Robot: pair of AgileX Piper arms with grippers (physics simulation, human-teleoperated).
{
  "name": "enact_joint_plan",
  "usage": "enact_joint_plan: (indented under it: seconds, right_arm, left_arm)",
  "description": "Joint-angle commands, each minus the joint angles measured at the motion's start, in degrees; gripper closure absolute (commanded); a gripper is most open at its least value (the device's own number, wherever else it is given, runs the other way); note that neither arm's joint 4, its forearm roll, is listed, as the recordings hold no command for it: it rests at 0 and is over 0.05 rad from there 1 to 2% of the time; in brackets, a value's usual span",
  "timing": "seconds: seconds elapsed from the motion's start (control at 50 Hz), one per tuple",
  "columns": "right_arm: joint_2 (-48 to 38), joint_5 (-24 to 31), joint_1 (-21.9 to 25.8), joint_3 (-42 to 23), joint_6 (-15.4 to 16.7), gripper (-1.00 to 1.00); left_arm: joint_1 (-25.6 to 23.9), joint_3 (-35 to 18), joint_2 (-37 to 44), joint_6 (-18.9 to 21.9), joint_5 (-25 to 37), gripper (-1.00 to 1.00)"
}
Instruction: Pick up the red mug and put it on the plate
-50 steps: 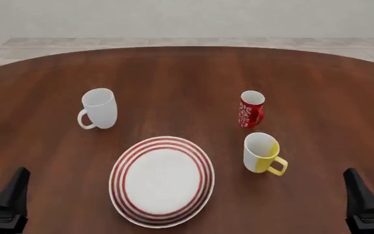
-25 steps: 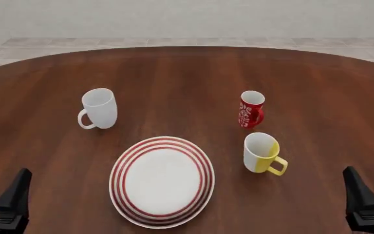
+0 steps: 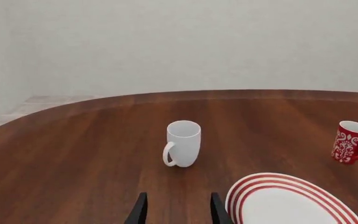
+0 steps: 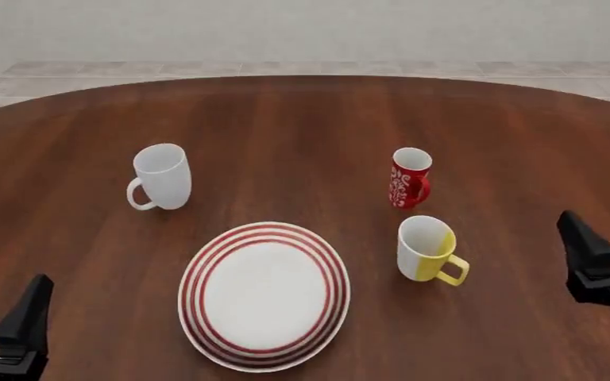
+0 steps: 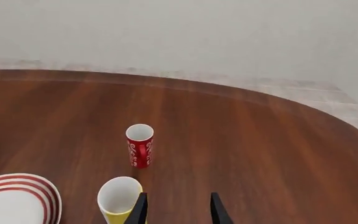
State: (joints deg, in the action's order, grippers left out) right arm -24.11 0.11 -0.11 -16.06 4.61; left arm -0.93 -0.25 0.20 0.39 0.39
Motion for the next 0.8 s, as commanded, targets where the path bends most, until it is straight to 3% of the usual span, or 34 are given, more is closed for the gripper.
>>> enact_joint_plan:
  seconds: [0.02, 0.18, 0.26, 0.3, 0.34, 0.4, 0.44, 0.6, 0.62, 0.7, 0.74, 0.8]
  right_arm:
    - [-13.10, 2.44, 0.23, -11.67, 2.92, -1.00]
    - [-19.79, 4.04, 3.30, -19.49, 3.77, -1.00]
    - [-24.33, 5.34, 6.28, -23.49, -0.12, -1.00]
    - [-25.79, 5.10, 6.10, -24.65, 0.42, -1.00]
    - [-27.86, 5.72, 7.22, -26.42, -2.73, -1.00]
    - [-30.58, 4.69, 7.35, -27.90, -0.59, -1.00]
    - [-32.51, 4.89, 9.18, -29.01, -1.19, -1.00]
    - [-38.01, 3.51, 9.61, -31.89, -1.37, -1.00]
    - [-39.03, 2.92, 9.71, -31.86, -0.13, -1.00]
    - [-42.05, 3.13, 10.19, -33.30, -4.83, -1.00]
    - [-44.12, 2.92, 9.04, -34.27, -5.67, -1.00]
    - [-45.38, 3.11, 9.28, -35.37, -4.43, -1.00]
  left_arm:
    - [0.09, -0.25, -0.08, -0.09, 0.22, -1.00]
    - [0.17, -0.14, -0.07, -0.28, -0.01, -1.00]
    - [0.18, 0.02, -0.10, -0.41, -0.16, -1.00]
    - [0.09, 0.03, -0.07, -0.41, -0.18, -1.00]
    - [0.09, 0.07, -0.07, -0.46, -0.21, -1.00]
    - [0.22, 0.02, -0.01, -0.57, -0.26, -1.00]
    - [0.32, -0.05, -0.03, -0.65, -0.20, -1.00]
    - [0.41, -0.05, 0.12, -0.79, -0.34, -1.00]
    - [0.42, -0.06, 0.12, -0.82, -0.33, -1.00]
    - [0.48, -0.27, 0.35, -0.90, -0.34, -1.00]
    - [0.60, -0.13, 0.75, -1.11, -0.78, -1.00]
    - [0.40, -0.05, 1.18, -1.08, -1.25, -1.00]
